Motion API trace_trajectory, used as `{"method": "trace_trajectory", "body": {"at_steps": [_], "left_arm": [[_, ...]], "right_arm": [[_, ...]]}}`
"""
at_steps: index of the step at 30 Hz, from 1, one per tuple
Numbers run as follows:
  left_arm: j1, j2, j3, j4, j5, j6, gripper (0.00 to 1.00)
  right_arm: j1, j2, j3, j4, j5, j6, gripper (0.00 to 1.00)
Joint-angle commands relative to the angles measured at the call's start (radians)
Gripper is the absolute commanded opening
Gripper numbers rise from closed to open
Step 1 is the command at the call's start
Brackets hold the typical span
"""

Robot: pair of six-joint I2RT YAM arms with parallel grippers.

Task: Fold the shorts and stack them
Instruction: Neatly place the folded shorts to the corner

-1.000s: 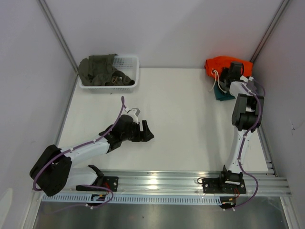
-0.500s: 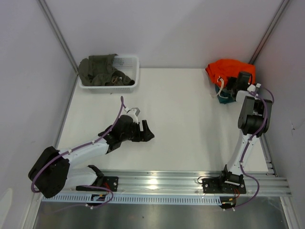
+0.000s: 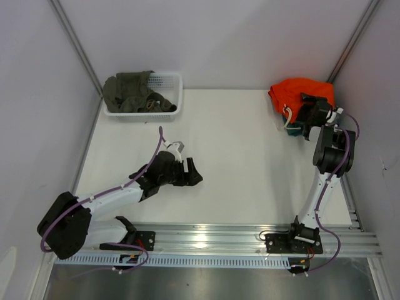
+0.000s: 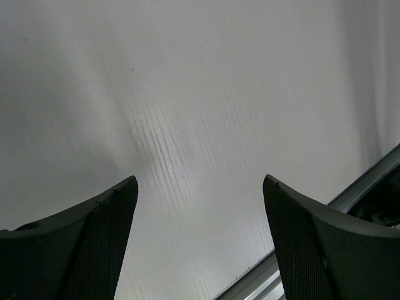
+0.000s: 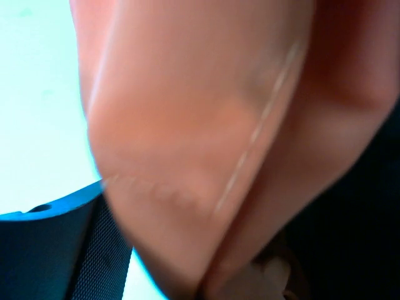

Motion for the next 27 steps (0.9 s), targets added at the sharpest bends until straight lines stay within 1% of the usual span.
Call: {"method": "trace_trajectory", "body": {"at_steps": [1, 7, 12, 15, 16, 17, 19, 20, 22, 23, 24, 25, 27], "left_arm": [[-0.008, -0.017, 0.004, 0.010, -0.013, -0.005, 0.84], [-0.010, 0.009, 0.017, 0.016, -0.008, -0.005, 0.84], [-0.010, 0.021, 0.027, 0.013, -0.011, -0.002, 0.84], [-0.010, 0.035, 0.031, 0.013, -0.011, -0.002, 0.84], [-0.010, 0.039, 0.034, 0.012, -0.011, 0.000, 0.84], [-0.010, 0.041, 0.038, 0.011, -0.011, -0.002, 0.84], [-0.010, 0.046, 0.041, 0.011, -0.011, -0.002, 0.84], [-0.010, 0.046, 0.040, 0.010, -0.013, -0.002, 0.84], [-0.010, 0.049, 0.041, 0.008, -0.016, -0.002, 0.84], [-0.010, 0.050, 0.043, 0.007, -0.015, -0.002, 0.84], [-0.010, 0.052, 0.046, 0.007, -0.016, -0.002, 0.84], [-0.010, 0.053, 0.044, 0.007, -0.015, -0.002, 0.84], [-0.010, 0.058, 0.046, 0.013, -0.010, -0.003, 0.84]], "right_arm": [[-0.038, 0.070, 0.033, 0.097, -0.034, -0.055, 0.77], [-0.049, 0.115, 0.105, 0.100, -0.081, -0.085, 0.78], [-0.046, 0.199, 0.239, 0.054, -0.126, -0.088, 0.77], [-0.025, 0.237, 0.308, -0.003, -0.123, -0.098, 0.75], [-0.020, 0.247, 0.326, -0.009, -0.123, -0.102, 0.73], [-0.017, 0.257, 0.343, -0.014, -0.126, -0.104, 0.66], [-0.008, 0.282, 0.377, -0.021, -0.128, -0.092, 0.60], [-0.005, 0.291, 0.386, -0.026, -0.129, -0.087, 0.47], [0.001, 0.305, 0.403, -0.025, -0.128, -0.076, 0.34], [0.002, 0.307, 0.406, -0.026, -0.128, -0.066, 0.24], [0.003, 0.304, 0.410, -0.029, -0.128, -0.062, 0.22], [0.006, 0.296, 0.412, -0.031, -0.126, -0.061, 0.21], [0.012, 0.281, 0.414, -0.038, -0.121, -0.059, 0.16]]}}
